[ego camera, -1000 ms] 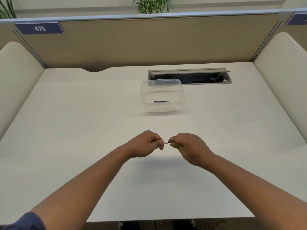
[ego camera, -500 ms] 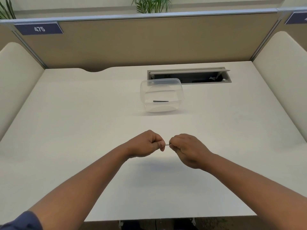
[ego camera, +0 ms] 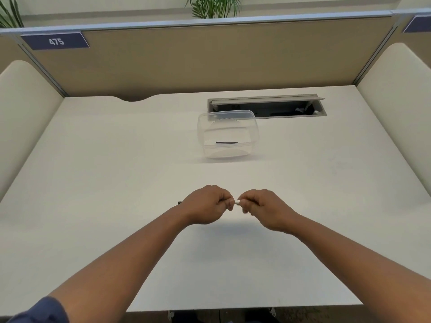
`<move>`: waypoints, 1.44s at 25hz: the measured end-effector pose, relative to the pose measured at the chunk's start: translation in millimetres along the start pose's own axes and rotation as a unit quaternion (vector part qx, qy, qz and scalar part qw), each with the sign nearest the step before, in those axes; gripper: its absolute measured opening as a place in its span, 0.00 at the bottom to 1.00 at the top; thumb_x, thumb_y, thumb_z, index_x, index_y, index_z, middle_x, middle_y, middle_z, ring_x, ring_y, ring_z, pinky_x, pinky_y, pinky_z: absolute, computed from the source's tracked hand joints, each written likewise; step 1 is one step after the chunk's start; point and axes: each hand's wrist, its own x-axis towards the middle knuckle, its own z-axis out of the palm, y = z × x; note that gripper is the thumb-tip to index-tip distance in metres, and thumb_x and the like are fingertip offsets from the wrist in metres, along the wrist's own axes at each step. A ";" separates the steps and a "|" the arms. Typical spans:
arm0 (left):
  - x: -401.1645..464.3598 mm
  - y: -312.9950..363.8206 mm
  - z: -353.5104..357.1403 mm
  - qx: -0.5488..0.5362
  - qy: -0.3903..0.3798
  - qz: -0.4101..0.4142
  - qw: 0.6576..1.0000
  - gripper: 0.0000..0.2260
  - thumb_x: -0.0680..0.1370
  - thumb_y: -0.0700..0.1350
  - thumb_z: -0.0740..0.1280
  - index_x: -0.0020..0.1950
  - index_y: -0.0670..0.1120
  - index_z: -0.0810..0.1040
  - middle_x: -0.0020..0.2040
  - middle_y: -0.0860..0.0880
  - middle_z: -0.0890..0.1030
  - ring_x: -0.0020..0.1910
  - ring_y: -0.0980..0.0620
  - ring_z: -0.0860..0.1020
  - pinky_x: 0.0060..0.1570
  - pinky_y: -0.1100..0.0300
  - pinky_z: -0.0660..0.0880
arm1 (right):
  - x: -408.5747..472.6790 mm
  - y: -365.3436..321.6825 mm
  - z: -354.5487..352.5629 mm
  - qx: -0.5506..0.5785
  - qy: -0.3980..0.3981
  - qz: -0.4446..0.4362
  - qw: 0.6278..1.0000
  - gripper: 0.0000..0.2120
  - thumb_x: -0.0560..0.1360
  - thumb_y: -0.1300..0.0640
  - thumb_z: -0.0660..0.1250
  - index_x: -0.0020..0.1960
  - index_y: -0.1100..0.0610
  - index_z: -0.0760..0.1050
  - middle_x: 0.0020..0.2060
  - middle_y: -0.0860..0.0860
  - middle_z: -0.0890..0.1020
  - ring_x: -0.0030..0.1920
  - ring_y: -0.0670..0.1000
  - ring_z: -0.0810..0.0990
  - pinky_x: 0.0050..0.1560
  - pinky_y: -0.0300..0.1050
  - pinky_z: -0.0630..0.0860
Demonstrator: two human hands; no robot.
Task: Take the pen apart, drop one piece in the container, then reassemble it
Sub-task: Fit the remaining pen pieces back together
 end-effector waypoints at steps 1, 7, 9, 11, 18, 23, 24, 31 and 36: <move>1.0 -1.6 -0.5 -0.033 -0.008 -0.006 0.999 0.12 0.83 0.50 0.61 0.45 0.53 0.82 0.32 0.56 0.74 0.32 0.54 0.70 0.37 0.56 0.70 | 1.3 6.0 1.9 -0.048 0.043 -0.063 0.996 0.10 0.81 0.56 0.63 0.48 0.54 0.82 0.37 0.46 0.81 0.38 0.47 0.75 0.41 0.43 0.72; 3.7 -3.4 -3.2 -0.139 -0.043 -0.001 0.989 0.14 0.83 0.50 0.62 0.42 0.50 0.83 0.35 0.50 0.72 0.35 0.52 0.68 0.38 0.57 0.67 | 4.5 22.3 7.8 -0.310 0.099 -0.223 0.919 0.17 0.81 0.50 0.54 0.53 0.57 0.79 0.38 0.51 0.80 0.38 0.56 0.75 0.36 0.49 0.74; 4.5 -3.9 -4.0 -0.138 -0.044 -0.004 0.989 0.14 0.83 0.50 0.62 0.42 0.51 0.83 0.35 0.51 0.72 0.35 0.52 0.68 0.39 0.57 0.68 | 4.6 18.7 8.0 -0.330 0.096 -0.207 0.916 0.16 0.82 0.51 0.53 0.50 0.57 0.78 0.37 0.51 0.79 0.38 0.55 0.74 0.37 0.50 0.73; 3.9 -3.3 -2.5 -0.110 -0.034 -0.006 0.993 0.13 0.83 0.50 0.62 0.42 0.51 0.83 0.32 0.54 0.72 0.32 0.53 0.68 0.37 0.58 0.68 | 4.0 10.9 10.4 -0.280 0.063 -0.157 0.945 0.11 0.81 0.57 0.57 0.44 0.56 0.76 0.35 0.50 0.78 0.38 0.54 0.73 0.38 0.50 0.72; -2.4 2.3 12.6 0.079 0.013 0.029 0.996 0.11 0.83 0.53 0.60 0.48 0.54 0.80 0.33 0.58 0.75 0.38 0.51 0.76 0.37 0.57 0.73 | 5.1 -3.4 -3.5 0.169 -0.146 0.173 0.959 0.15 0.81 0.59 0.59 0.39 0.57 0.78 0.28 0.51 0.76 0.28 0.48 0.68 0.33 0.41 0.64; 3.7 -2.2 12.7 0.069 0.002 0.024 0.997 0.11 0.83 0.53 0.59 0.51 0.55 0.81 0.38 0.60 0.76 0.41 0.54 0.76 0.38 0.59 0.69 | 4.7 1.4 3.6 0.120 -0.079 0.121 0.982 0.13 0.83 0.55 0.59 0.49 0.59 0.81 0.36 0.48 0.81 0.33 0.47 0.72 0.36 0.39 0.67; 4.7 -2.6 13.1 0.060 0.002 0.022 0.998 0.11 0.83 0.53 0.59 0.52 0.54 0.81 0.39 0.61 0.76 0.40 0.55 0.76 0.38 0.59 0.69 | 4.6 2.5 4.5 0.108 -0.059 0.106 0.987 0.13 0.83 0.54 0.59 0.50 0.57 0.81 0.38 0.48 0.82 0.35 0.47 0.72 0.37 0.39 0.69; 5.1 -2.7 16.2 0.016 0.014 0.041 0.999 0.15 0.83 0.55 0.58 0.37 0.60 0.72 0.31 0.56 0.73 0.32 0.55 0.71 0.36 0.55 0.71 | 4.6 3.8 -0.6 0.000 -0.001 0.068 0.998 0.14 0.83 0.52 0.59 0.44 0.54 0.80 0.37 0.50 0.83 0.32 0.42 0.74 0.34 0.38 0.68; 6.0 -21.4 8.7 0.015 0.085 0.008 0.996 0.14 0.83 0.52 0.59 0.38 0.56 0.72 0.36 0.54 0.77 0.37 0.53 0.73 0.36 0.56 0.68 | 10.8 13.0 -14.0 0.016 0.062 0.078 0.995 0.15 0.82 0.56 0.59 0.40 0.51 0.79 0.41 0.51 0.86 0.40 0.48 0.77 0.38 0.43 0.71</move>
